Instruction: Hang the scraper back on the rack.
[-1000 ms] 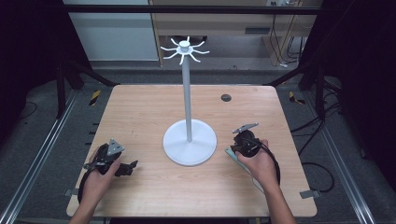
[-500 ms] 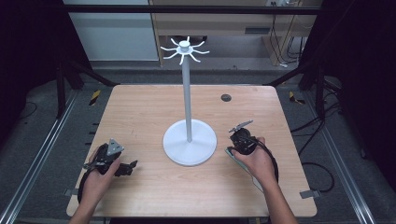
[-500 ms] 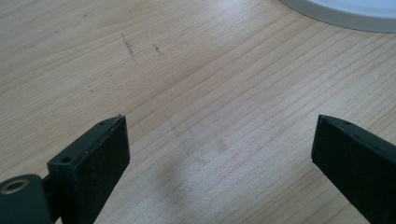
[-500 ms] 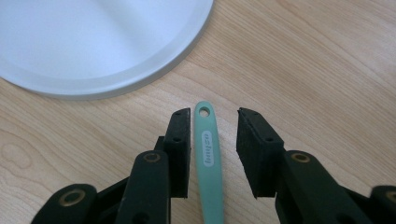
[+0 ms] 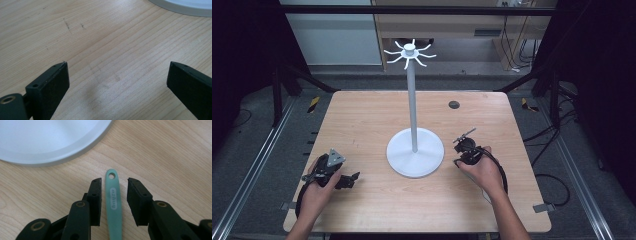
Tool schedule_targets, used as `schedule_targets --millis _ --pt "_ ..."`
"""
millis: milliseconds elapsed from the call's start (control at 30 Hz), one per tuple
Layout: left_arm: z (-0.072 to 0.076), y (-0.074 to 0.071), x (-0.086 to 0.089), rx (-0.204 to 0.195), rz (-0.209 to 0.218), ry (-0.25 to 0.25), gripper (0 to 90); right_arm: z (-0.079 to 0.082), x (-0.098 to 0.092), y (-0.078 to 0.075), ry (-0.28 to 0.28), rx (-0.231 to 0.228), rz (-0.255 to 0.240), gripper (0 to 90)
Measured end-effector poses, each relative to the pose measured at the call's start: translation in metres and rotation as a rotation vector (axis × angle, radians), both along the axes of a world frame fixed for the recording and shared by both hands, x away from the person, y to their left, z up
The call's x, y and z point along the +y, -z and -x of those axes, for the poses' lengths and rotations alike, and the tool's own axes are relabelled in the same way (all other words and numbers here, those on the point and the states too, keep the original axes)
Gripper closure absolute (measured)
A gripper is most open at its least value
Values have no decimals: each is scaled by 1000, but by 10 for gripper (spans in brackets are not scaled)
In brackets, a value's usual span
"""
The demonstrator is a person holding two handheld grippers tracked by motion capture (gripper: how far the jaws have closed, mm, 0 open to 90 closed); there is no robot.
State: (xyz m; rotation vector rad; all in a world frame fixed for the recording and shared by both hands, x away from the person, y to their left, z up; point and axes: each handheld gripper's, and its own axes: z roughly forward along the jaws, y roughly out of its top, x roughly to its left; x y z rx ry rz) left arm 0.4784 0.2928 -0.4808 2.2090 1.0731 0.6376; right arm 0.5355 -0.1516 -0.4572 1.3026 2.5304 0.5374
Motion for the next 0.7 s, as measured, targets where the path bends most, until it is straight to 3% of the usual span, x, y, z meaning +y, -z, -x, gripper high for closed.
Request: schedule_targets --millis 167,233,700 --pt "0 0 0 3 -2 3 40 -4 0 6 -12 15 21 657" --pt "0 1 -1 -3 1 0 40 -4 1 6 8 32 13 664" --pt "0 0 -1 -1 -4 2 40 -8 0 11 2 76 18 734"
